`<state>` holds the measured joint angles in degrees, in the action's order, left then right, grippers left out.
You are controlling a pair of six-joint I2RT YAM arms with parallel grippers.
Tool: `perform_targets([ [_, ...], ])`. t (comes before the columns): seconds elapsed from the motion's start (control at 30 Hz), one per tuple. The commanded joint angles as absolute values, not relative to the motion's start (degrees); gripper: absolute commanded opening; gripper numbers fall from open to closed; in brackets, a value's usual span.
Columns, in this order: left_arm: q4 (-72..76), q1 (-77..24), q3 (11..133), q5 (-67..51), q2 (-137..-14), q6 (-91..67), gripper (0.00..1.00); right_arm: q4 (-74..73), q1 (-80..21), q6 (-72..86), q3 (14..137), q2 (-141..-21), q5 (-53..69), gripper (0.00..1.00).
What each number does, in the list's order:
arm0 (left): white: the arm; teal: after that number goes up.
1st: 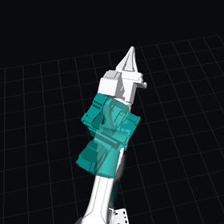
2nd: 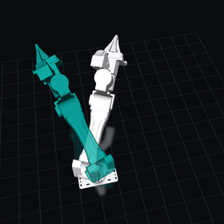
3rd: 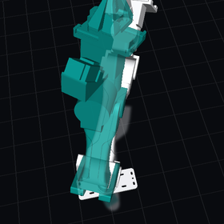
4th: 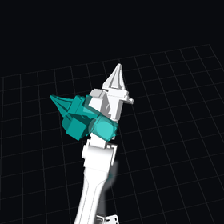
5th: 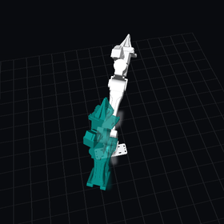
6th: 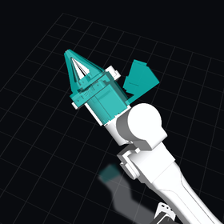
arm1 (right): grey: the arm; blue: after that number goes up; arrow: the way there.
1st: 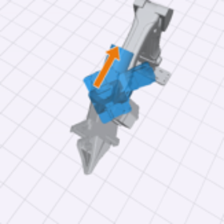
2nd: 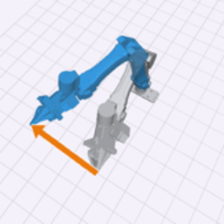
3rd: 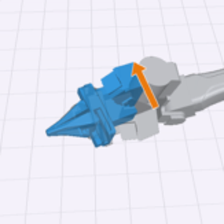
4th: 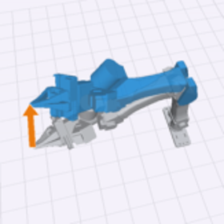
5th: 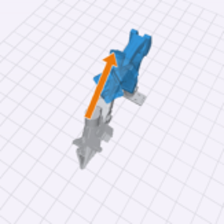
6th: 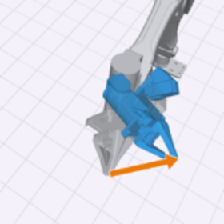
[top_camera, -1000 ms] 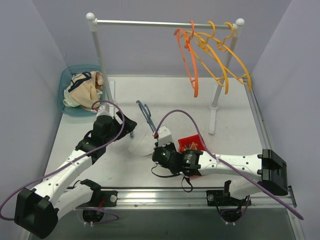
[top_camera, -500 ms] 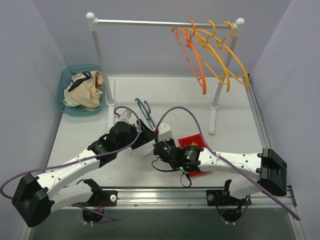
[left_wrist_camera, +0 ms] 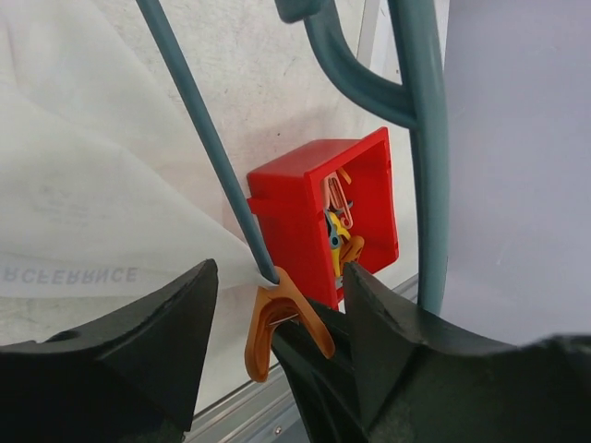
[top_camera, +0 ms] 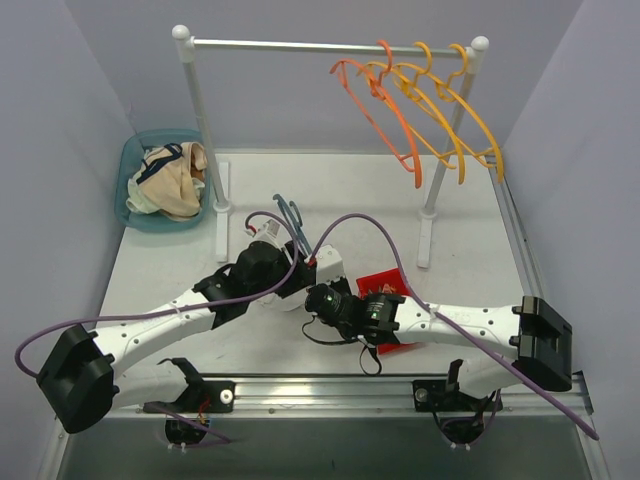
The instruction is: Remove the underwear clipped to the hanger
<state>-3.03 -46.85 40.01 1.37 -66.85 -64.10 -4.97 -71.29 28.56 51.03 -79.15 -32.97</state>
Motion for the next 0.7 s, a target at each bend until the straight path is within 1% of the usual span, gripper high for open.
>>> perform_targets([
  [0.0, 1.1, -48.5, 41.9, 0.0, -66.6, -65.1, 0.61, -4.3, -71.5, 29.4, 52.8, -79.7, -37.6, 0.00],
  [0.03, 1.3, -48.6, 41.7, 0.0, -66.4, -65.5, 0.54, -4.3, -71.5, 29.4, 52.8, -79.8, -38.1, 0.00],
  [0.07, 1.3, -48.6, 41.4, 0.0, -65.8, -65.7, 0.51, -4.4, -71.5, 29.4, 52.8, -79.8, -38.9, 0.00],
  [0.13, 1.3, -48.6, 41.1, 0.0, -65.5, -66.0, 0.45, -4.6, -71.5, 29.5, 52.8, -79.8, -39.6, 0.00],
  [0.23, 1.2, -48.7, 41.0, 0.0, -65.2, -66.2, 0.39, -4.6, -71.4, 30.0, 52.7, -79.7, -40.5, 0.00],
  [0.27, 1.2, -48.8, 41.0, 0.0, -65.2, -66.1, 0.32, -4.6, -71.3, 30.1, 52.7, -79.8, -40.5, 0.00],
  [0.33, 0.6, -48.8, 41.2, 0.0, -65.3, -65.8, 0.24, -4.6, -71.2, 30.1, 52.9, -79.9, -40.4, 0.00],
  [0.37, 0.4, -48.8, 41.3, 0.0, -65.3, -65.7, 0.18, -4.6, -71.3, 30.0, 53.0, -79.9, -40.3, 0.00],
  [0.43, -2.1, -48.8, 41.7, 1.0, -64.9, -65.0, 0.14, -4.7, -71.3, 30.0, 52.9, -79.8, -40.3, 0.00],
  [0.67, -9.1, -46.9, 44.2, 6.2, -60.3, -61.4, 0.04, -4.9, -70.9, 29.9, 51.9, -78.9, -39.7, 0.00],
])
